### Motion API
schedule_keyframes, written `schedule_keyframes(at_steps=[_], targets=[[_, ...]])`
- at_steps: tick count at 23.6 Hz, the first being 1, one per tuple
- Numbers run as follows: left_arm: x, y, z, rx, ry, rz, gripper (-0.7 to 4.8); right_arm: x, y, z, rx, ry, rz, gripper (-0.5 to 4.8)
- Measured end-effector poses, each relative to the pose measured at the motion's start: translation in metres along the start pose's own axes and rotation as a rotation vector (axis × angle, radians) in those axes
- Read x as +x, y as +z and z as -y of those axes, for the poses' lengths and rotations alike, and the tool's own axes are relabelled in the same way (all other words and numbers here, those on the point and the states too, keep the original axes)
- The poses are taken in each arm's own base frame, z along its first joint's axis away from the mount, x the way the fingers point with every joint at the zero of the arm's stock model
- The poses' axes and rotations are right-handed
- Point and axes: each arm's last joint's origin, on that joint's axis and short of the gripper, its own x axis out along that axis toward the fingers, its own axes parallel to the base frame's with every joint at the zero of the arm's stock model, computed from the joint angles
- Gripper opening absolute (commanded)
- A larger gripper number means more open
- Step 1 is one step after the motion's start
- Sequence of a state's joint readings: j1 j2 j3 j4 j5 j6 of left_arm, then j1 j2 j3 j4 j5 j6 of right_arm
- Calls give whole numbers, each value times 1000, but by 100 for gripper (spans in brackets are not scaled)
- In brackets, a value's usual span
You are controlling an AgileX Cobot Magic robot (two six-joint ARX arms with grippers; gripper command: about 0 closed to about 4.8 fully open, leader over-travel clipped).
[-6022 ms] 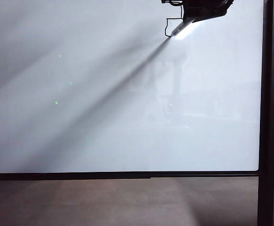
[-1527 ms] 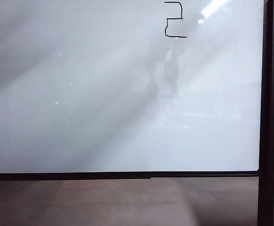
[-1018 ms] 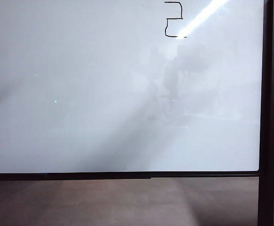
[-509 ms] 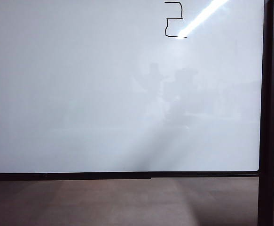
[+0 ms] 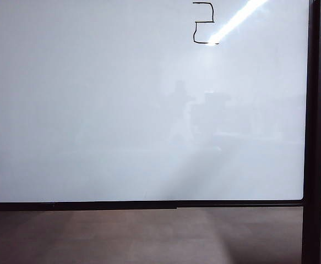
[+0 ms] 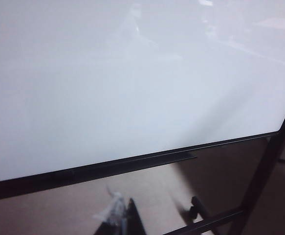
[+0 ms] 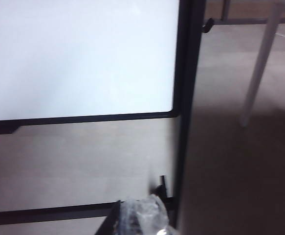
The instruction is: Reach to the right to find the marker pen, pick it up, and write the number 2 on the whiteboard.
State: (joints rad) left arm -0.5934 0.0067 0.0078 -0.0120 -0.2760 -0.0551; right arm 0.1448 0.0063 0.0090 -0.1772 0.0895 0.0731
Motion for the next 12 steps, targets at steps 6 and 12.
schedule_keyframes(at_steps=[6,12], targets=[[0,0,4,17,-135,-5,-5,0,0,0,29,6,-1,-6],[-1,5,5,8,-170,41,-5,0,0,0,29,6,-1,-5]])
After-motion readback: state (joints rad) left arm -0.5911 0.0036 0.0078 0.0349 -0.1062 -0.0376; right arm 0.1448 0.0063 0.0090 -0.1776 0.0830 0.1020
